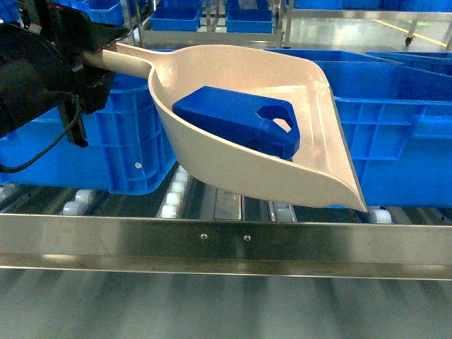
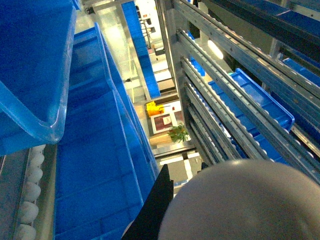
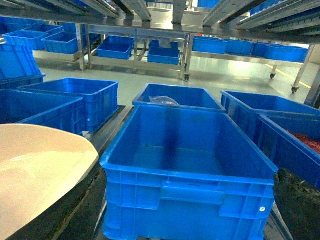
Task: Place part in tray to right shelf
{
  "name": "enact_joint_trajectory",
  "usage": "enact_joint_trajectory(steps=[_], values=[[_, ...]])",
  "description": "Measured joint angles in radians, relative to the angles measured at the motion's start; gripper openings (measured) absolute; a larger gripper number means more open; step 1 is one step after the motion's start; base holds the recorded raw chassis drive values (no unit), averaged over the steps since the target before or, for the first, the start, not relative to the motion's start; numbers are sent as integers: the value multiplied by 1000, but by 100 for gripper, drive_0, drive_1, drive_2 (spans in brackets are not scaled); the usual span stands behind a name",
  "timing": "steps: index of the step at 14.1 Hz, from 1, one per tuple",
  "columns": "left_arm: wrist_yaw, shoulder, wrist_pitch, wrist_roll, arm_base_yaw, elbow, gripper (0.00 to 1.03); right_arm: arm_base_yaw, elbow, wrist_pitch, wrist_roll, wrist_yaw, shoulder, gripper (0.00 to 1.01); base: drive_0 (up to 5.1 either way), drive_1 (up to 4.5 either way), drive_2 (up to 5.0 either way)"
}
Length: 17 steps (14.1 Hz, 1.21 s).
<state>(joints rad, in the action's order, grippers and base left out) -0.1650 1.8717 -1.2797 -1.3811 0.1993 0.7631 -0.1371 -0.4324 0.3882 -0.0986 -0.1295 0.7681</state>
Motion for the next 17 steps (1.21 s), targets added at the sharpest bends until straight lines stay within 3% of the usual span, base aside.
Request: enact_joint_trajectory(steps=[15,16,17], values=[[4,0,2,0,0,0,13,0,0,0,0,0,0,98,0,0,0],[396,-172,113,41,19,4,13,0,0,0,0,0,-1,98,0,0,0],[442,-236,151,28,-6,33,13,0,0,0,0,0,-1,98,0,0,0]])
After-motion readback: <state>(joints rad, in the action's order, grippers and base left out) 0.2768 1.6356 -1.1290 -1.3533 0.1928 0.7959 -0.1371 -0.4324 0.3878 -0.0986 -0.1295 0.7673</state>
